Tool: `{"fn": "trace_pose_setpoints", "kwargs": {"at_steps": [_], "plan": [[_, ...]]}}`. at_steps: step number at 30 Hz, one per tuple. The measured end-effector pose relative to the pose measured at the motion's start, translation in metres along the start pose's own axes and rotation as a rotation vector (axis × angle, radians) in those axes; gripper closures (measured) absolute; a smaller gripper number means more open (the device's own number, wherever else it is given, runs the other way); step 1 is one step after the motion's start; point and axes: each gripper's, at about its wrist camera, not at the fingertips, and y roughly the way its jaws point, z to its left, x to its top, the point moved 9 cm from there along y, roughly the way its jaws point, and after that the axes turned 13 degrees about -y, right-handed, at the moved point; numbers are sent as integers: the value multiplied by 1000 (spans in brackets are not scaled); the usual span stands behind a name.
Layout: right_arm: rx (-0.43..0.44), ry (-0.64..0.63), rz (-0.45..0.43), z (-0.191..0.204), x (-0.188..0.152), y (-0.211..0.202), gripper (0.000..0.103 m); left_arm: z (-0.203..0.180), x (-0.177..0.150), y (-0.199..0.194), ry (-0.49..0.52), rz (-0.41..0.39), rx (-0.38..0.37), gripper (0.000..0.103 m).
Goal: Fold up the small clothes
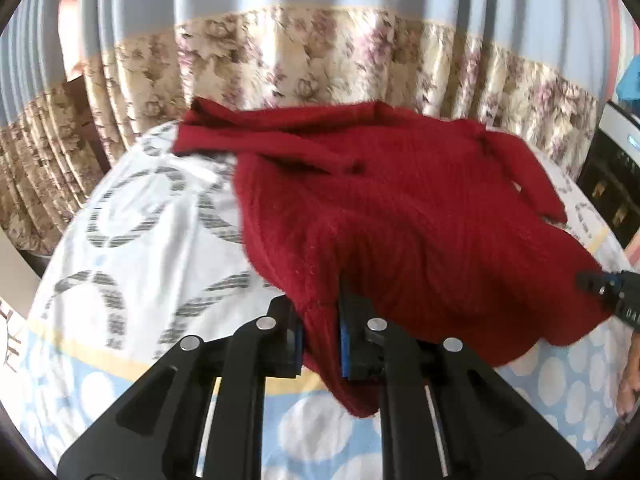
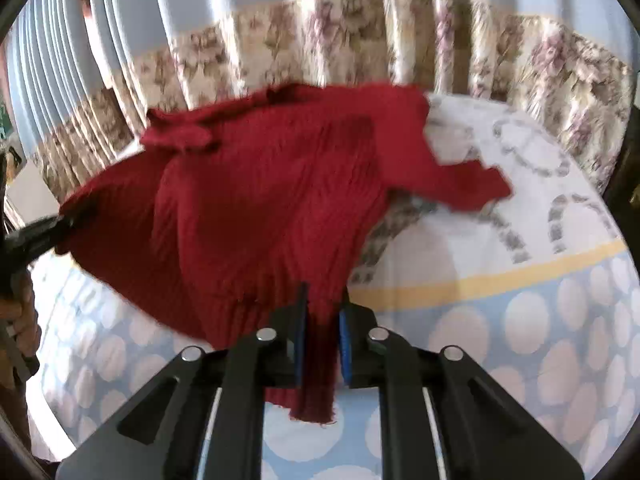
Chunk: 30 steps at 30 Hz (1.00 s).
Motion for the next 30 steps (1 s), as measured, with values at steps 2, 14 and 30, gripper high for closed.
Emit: {"fn": "trace_pose_setpoints", "kwargs": {"at_steps": [2, 14, 30], "plan": [[-6, 12, -28, -7, 8, -12, 90, 6, 2, -13, -14, -11, -6, 93], [-17, 34, -88, -39, 10, -82, 90, -4, -29, -95, -9, -30, -86, 88], [-83, 48, -75, -97, 41, -30, 41, 10, 26, -51, 24, -95, 20, 18]]}}
